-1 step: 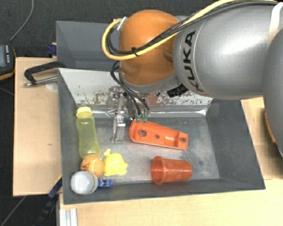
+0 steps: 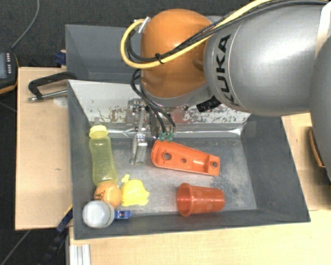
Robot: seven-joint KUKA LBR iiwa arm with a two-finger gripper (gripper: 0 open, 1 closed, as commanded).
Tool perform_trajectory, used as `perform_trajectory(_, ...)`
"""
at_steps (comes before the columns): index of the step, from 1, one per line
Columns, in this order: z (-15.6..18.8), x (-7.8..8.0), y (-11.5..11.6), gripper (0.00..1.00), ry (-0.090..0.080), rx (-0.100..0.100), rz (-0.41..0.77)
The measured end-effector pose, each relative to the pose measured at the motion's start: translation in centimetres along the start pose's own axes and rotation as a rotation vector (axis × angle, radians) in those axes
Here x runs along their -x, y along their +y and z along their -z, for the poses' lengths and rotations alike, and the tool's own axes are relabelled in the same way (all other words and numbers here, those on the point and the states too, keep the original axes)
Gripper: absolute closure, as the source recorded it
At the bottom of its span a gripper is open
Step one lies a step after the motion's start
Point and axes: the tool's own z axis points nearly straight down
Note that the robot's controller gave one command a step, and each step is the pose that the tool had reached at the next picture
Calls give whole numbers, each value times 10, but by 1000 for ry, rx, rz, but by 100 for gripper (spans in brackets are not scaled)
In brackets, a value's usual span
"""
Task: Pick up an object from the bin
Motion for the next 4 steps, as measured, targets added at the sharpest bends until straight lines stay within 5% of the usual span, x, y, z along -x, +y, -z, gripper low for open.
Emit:
perform_trajectory(1, -29, -31, -15, 0, 4, 0, -36)
perform_trajectory(3, -81, -13, -93, 0, 0, 2, 56)
perform_trajectory(4, -82, 20, -105, 0, -5, 3, 94)
